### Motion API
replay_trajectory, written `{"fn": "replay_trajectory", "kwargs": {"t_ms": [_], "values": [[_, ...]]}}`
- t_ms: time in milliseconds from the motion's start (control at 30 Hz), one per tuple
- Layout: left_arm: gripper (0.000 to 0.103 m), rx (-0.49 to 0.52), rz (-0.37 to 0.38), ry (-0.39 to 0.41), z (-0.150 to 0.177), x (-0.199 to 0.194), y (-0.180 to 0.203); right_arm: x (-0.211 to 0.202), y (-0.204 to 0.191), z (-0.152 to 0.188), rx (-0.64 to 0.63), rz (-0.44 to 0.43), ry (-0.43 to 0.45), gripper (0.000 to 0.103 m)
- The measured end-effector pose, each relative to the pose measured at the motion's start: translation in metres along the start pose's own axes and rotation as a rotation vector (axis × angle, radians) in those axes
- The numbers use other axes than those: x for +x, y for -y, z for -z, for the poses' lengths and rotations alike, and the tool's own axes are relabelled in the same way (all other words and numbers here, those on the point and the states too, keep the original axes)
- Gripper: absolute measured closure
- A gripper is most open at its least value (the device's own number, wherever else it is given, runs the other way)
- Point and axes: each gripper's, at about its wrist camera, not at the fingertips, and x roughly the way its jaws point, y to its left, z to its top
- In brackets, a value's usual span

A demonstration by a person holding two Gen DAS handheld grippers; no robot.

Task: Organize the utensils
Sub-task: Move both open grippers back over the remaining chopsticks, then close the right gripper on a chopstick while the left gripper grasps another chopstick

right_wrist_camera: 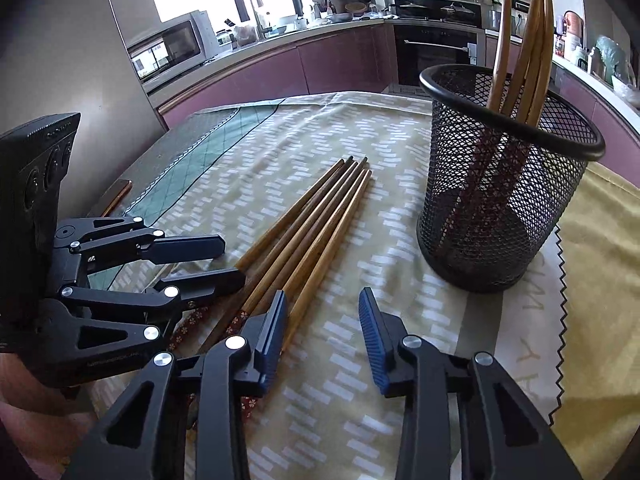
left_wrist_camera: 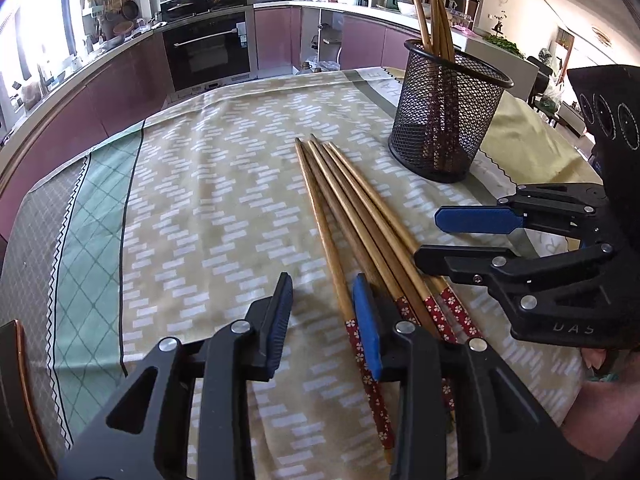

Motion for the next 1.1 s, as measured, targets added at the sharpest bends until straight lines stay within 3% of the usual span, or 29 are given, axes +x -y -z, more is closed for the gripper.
{"fn": "replay_trajectory", "kwargs": {"t_ms": [133, 433, 633, 767, 900, 1100], "values": [[0.073, -0.013, 0.004, -0.001, -0.001, -0.001, -0.002, 0.0, 0.002, -0.001, 0.01, 0.019, -0.013, 0.077], [0.074, 0.003, -0.011, -0.011, -0.019, 0.012, -0.001, 0.011, -0.001, -0.014, -0.008, 0.075, -0.016, 0.078], [0.083, 0.012, -0.026, -0.017, -0.033, 0.023, 0.0, 0.021, -0.001, -0.024, -0.021, 0.105, -0.004, 0.081], [0.092, -0.001, -0.024, -0.015, -0.037, 0.029, 0.002, 0.023, 0.004, -0.026, 0.01, 0.089, 0.008, 0.089], [0.093, -0.023, -0.027, -0.007, -0.037, 0.03, 0.002, 0.022, 0.014, -0.025, 0.068, 0.055, 0.014, 0.096], [0.094, -0.064, -0.02, -0.004, -0.034, 0.027, -0.002, 0.018, 0.021, -0.021, 0.122, 0.018, 0.027, 0.097]]}}
